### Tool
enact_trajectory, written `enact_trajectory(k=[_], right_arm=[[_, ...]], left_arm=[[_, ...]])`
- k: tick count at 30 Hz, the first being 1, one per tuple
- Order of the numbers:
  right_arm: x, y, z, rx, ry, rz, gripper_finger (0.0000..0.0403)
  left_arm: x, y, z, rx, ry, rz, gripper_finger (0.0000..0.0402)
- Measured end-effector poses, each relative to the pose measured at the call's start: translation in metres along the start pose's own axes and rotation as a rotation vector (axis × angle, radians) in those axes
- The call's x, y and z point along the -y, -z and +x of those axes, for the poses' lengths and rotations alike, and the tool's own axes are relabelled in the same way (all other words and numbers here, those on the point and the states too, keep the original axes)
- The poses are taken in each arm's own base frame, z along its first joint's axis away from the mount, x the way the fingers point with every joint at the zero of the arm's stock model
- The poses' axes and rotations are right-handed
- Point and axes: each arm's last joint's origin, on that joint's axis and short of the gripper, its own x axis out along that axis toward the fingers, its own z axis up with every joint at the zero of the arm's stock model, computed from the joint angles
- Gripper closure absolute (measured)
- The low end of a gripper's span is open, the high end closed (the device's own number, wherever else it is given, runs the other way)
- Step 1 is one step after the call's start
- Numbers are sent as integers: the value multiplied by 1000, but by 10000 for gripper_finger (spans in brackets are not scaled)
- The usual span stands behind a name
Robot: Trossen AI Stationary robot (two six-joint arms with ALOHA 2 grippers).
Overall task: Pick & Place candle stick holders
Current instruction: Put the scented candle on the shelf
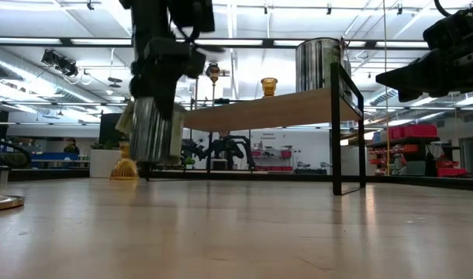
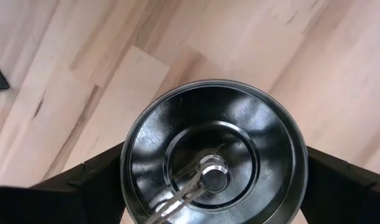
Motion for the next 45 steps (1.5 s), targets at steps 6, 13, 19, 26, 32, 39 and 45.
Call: enact_trajectory(k=[6, 13, 19, 26, 32, 39, 45], right_arm=[[0, 0, 0, 0, 0, 0, 400], [0, 0, 0, 0, 0, 0, 400], [0, 0, 0, 0, 0, 0, 400], [0, 0, 0, 0, 0, 0, 400], [0, 0, 0, 0, 0, 0, 400], [0, 0, 0, 0, 0, 0, 400], [0, 0, 0, 0, 0, 0, 400]], left_arm=[[4, -9, -32, -20, 36, 5, 31], [8, -21, -77, 25, 85, 4, 31], [11, -31, -112, 117, 134, 1, 31], [8, -43, -139, 221, 167, 3, 32], [6, -66, -150, 289, 171, 34, 32], [5, -95, -148, 339, 134, 104, 32], [7, -110, -129, 307, 98, 182, 32]])
